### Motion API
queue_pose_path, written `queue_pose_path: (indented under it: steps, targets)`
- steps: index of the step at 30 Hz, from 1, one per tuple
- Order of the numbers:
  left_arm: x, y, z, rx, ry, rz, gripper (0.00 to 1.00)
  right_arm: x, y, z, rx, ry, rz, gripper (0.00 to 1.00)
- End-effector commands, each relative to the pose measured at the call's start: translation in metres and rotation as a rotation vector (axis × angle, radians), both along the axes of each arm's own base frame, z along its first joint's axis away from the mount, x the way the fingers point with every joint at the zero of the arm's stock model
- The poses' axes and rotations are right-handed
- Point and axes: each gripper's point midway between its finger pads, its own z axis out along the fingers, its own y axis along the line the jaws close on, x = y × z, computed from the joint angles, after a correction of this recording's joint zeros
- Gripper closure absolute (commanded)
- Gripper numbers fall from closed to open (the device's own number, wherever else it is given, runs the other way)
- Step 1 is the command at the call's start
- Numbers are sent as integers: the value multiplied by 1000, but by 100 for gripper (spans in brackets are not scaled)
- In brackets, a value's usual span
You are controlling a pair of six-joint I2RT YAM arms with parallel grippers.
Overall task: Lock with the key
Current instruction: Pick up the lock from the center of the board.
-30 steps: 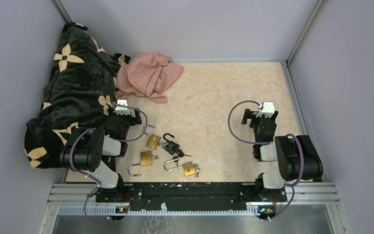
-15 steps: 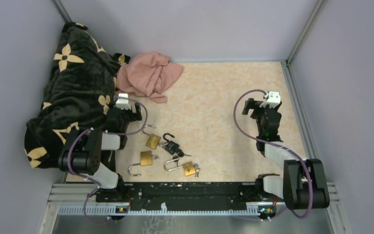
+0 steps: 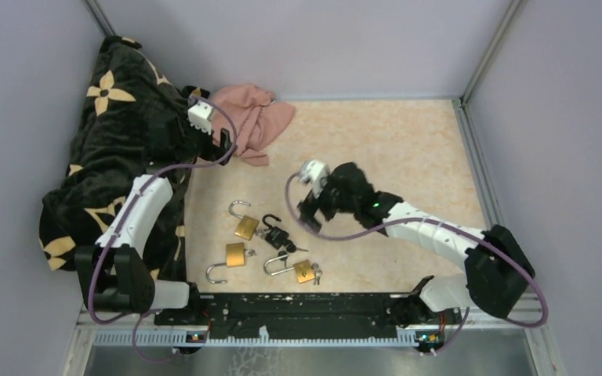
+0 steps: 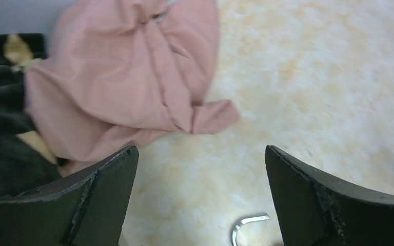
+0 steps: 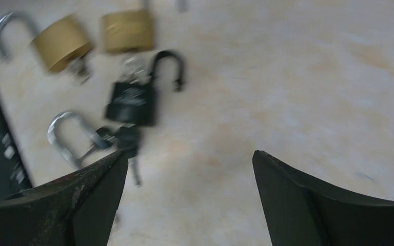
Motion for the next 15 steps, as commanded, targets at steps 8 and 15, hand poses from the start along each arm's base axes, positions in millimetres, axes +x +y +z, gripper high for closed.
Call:
queue_pose_path:
  steps: [8, 15]
  targets:
    - [-117, -53, 4, -78, 290, -437, 1, -151, 57, -95, -269, 16, 870, 8]
    - [-136, -53, -8, -69, 327, -457, 1, -168, 58, -126, -403, 50, 914, 2]
